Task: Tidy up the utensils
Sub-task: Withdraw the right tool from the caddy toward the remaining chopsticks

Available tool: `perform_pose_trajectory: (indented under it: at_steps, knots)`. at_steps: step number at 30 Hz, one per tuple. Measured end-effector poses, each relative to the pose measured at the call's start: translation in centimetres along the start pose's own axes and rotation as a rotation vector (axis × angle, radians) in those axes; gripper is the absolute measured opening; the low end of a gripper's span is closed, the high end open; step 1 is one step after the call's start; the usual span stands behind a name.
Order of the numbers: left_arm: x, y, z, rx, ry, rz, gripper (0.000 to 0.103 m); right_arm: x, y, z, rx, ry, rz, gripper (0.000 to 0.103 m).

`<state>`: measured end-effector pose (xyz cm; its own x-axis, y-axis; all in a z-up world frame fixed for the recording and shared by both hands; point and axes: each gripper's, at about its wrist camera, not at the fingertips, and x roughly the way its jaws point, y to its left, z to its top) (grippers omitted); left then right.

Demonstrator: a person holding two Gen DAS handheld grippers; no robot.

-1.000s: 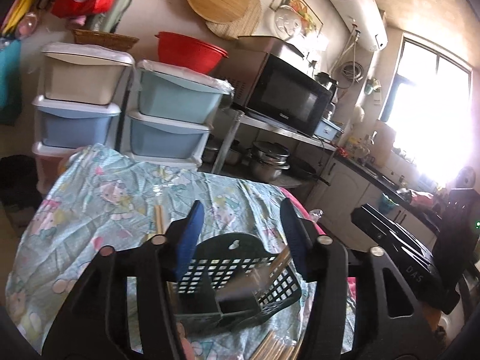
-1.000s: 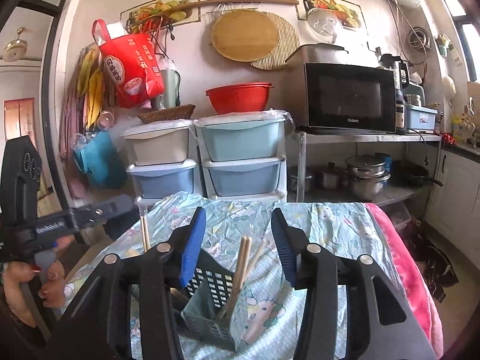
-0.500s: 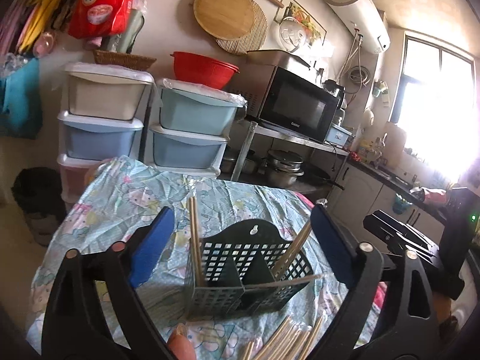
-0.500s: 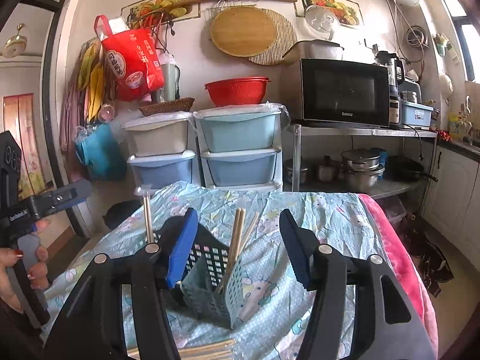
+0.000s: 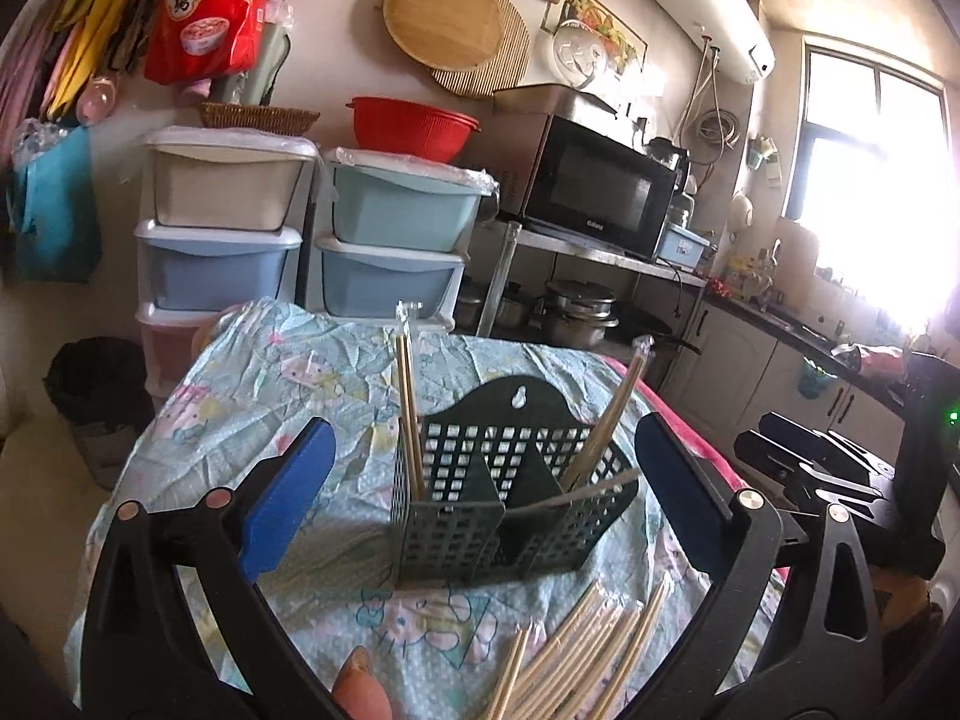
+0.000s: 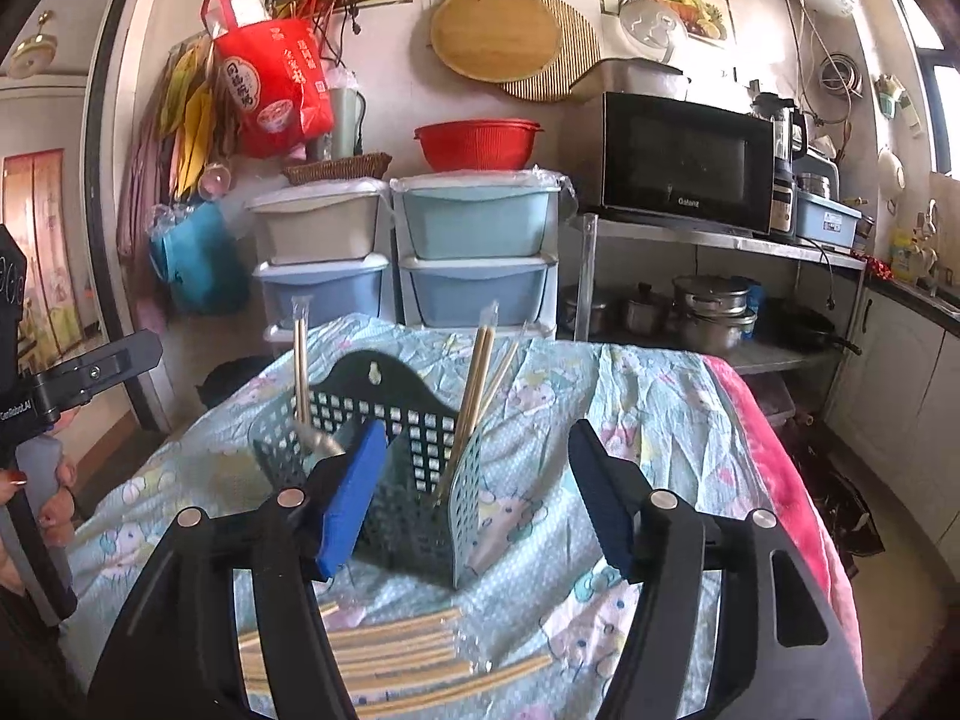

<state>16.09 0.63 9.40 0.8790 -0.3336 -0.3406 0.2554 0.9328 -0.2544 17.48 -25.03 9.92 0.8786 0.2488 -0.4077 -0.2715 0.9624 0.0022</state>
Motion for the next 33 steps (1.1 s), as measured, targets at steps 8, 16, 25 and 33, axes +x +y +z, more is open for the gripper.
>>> perform_pose_trajectory:
  at_steps: [8,16,25,33]
  knots:
    - [-0.4,-0.4,-2.3,0.020,0.043,0.019,0.092,0.5,0.5,-2.3,0.001,0.073,0.010,0.062]
    - [0.0,-0.9,-4.5,0.048,0.098,0.023,0.092,0.8,0.7,-4.3,0.005,0.136,0.003,0.062]
    - [1.1,-1.7,-6.7,0.072,0.165,0.014,0.092,1.4,0.1,-6.9,0.044,0.217,-0.015,0.062]
    - [2.7,-2.5,-8.3,0.119,0.241,0.008,0.092,2.3,-1.1,-8.6,0.088,0.281,-0.041,0.062]
